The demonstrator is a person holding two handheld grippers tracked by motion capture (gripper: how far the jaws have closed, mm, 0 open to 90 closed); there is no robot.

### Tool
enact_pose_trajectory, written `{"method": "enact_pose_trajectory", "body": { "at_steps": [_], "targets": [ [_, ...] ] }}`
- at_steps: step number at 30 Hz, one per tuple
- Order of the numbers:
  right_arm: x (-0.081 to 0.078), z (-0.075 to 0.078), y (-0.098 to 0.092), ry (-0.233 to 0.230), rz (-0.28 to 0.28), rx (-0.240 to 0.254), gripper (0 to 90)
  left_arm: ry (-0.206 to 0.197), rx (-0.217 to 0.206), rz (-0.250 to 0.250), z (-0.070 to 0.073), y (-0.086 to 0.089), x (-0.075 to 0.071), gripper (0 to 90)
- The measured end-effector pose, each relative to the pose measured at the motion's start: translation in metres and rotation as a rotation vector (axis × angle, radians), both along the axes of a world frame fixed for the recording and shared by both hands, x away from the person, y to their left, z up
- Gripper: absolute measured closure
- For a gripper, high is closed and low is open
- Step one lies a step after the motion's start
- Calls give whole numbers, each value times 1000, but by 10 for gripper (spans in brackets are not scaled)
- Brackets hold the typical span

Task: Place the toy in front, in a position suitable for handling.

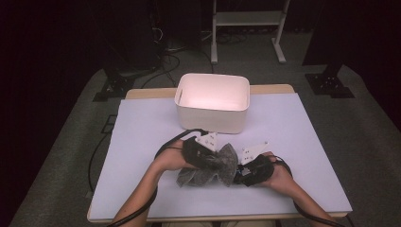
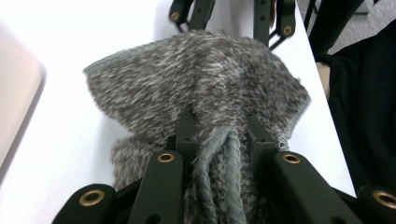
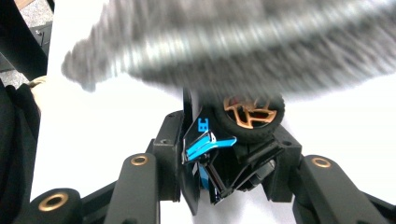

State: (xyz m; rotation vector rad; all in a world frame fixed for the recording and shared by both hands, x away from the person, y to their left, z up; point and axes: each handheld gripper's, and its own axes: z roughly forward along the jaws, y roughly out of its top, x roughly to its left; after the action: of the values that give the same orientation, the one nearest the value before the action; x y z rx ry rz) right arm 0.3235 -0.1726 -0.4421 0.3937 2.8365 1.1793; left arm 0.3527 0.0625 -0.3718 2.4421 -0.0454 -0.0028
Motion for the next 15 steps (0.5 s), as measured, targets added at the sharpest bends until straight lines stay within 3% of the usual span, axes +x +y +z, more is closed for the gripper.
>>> {"method": "enact_pose_trajectory", "body": {
  "at_steps": [9,15],
  "targets": [
    [0,0,0,4,-2,4,559,14,-30,73,-2,39,1,726],
    [0,-1,-1,3,-1,6,559,11,-18,110,-3,55,1,726]
  ]
}}
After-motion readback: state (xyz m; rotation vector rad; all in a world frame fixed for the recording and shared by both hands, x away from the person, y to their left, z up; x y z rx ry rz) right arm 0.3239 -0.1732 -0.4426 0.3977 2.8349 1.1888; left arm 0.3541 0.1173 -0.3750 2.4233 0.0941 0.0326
